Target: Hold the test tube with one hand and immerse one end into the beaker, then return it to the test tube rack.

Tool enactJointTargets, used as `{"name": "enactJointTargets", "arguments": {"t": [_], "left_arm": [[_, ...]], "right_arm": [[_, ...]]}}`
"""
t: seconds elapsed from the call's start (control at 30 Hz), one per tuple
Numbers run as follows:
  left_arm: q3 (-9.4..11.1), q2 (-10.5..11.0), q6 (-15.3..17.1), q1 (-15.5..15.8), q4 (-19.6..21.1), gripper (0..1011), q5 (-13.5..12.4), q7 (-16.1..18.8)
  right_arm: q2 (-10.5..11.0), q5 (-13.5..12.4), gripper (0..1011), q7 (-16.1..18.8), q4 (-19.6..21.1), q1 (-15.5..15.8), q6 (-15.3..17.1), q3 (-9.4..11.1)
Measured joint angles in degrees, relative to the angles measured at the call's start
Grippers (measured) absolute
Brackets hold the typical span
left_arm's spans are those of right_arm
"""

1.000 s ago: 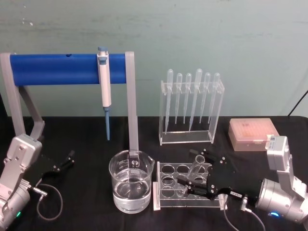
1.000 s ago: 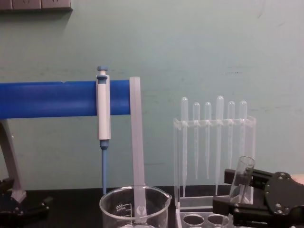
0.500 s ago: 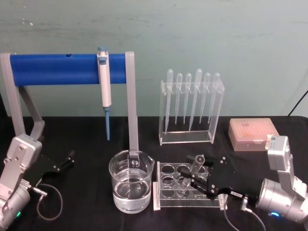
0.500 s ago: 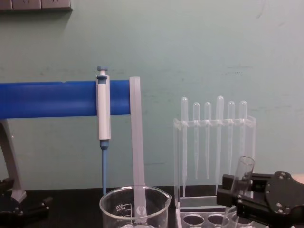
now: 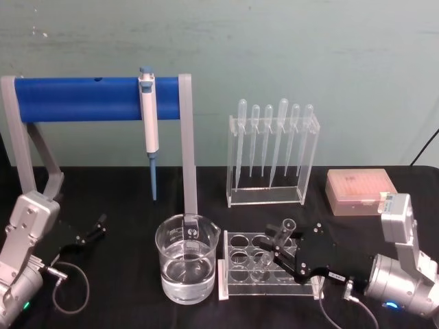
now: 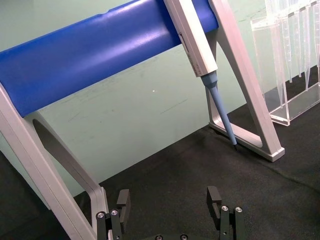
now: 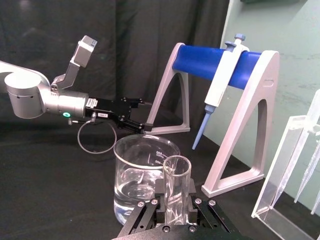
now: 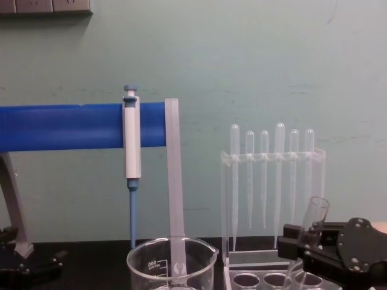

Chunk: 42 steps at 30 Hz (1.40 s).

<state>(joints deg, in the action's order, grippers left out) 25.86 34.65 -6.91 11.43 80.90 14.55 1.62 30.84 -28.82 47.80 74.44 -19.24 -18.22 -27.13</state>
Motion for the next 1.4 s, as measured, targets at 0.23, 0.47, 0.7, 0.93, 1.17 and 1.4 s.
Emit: {"name": "enactJointTargets", "arguments": {"t": [0.23, 0.47, 0.7, 0.93, 1.17, 1.4], "left_arm": [[0.00, 0.00, 0.00, 0.00, 0.00, 1000, 0.00, 0.00], [0.00, 0.00, 0.00, 0.00, 0.00, 1000, 0.00, 0.00], [0.00, 0.00, 0.00, 0.00, 0.00, 1000, 0.00, 0.00], [0.00, 0.00, 0.00, 0.00, 0.00, 1000, 0.00, 0.00], [0.00, 0.00, 0.00, 0.00, 0.00, 1000, 0.00, 0.00], [0.00, 0.00, 0.00, 0.00, 0.00, 1000, 0.00, 0.00]], "right_arm": [[0.93, 0.82, 227, -0.52, 1.77, -0.85, 1.76, -0.02], [2.83, -0.23, 226, -0.32, 5.13, -3.02, 7.87, -0.35], [4.39, -1.87, 227, -0.10, 8.60, -5.67, 14.33, -1.20], [5.39, -2.76, 226, -0.38, 10.96, -8.32, 19.00, -2.20], [5.94, -3.84, 226, -0.76, 12.49, -11.09, 22.21, -2.87], [4.68, -5.09, 227, -0.48, 12.12, -15.26, 24.86, -4.32]]}}
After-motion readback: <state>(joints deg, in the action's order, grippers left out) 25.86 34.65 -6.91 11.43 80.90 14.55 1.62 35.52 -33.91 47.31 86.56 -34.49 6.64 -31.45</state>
